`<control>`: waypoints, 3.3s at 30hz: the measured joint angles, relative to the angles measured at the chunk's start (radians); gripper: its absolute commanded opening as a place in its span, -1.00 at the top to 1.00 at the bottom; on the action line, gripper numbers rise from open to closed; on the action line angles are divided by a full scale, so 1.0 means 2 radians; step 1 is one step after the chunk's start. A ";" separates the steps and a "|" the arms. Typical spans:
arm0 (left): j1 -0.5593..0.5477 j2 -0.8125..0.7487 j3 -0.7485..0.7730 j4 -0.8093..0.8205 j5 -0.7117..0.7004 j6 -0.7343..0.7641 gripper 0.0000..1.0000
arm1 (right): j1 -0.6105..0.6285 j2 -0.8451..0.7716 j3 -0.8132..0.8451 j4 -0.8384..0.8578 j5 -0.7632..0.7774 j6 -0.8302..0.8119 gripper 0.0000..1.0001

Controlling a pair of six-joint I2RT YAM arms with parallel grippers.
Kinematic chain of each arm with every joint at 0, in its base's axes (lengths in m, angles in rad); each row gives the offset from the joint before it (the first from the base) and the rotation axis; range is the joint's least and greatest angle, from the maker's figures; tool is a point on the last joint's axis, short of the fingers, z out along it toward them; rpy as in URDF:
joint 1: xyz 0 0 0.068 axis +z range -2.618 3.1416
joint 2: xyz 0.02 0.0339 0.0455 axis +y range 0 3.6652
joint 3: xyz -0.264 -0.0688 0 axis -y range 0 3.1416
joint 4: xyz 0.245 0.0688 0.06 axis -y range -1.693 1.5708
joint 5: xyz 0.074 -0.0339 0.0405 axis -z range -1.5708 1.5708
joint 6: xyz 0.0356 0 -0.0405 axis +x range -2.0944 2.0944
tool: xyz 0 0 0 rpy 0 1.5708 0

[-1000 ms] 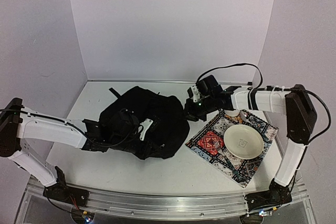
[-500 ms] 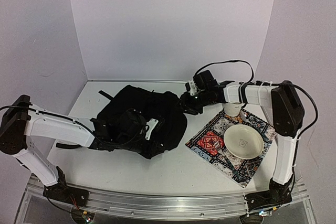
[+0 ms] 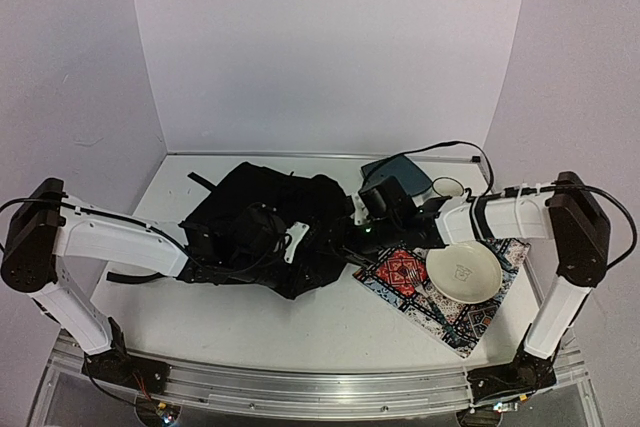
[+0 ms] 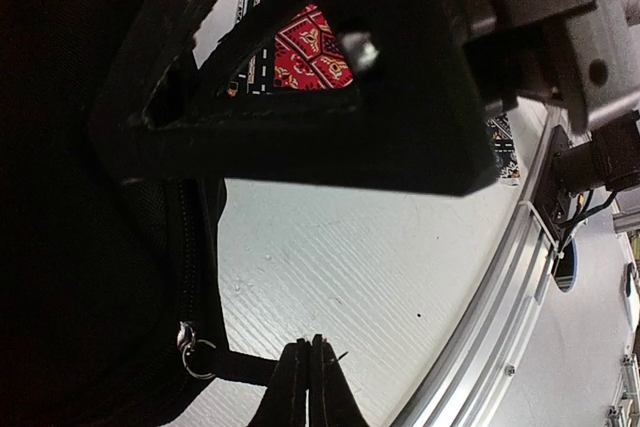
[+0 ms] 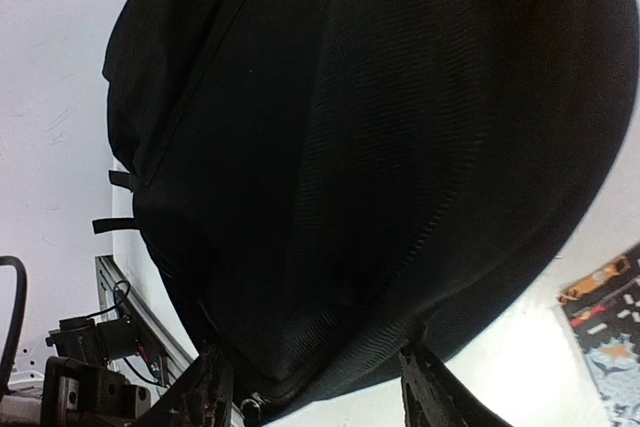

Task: Pack the student bag
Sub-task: Zip the largest pocket of the bag in the student bag, then reset both arms

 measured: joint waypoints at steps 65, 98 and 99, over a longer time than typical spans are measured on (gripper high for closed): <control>0.400 -0.273 -0.027 -0.179 -0.151 0.013 -0.99 | -0.117 -0.139 0.061 -0.111 0.232 -0.221 -0.97; 0.427 -0.558 -0.104 -0.144 -0.224 0.106 -0.99 | -0.117 -0.530 -0.155 -0.122 0.405 -0.279 -0.97; 0.427 -0.560 -0.105 -0.142 -0.224 0.106 -0.99 | -0.117 -0.532 -0.157 -0.122 0.407 -0.279 -0.97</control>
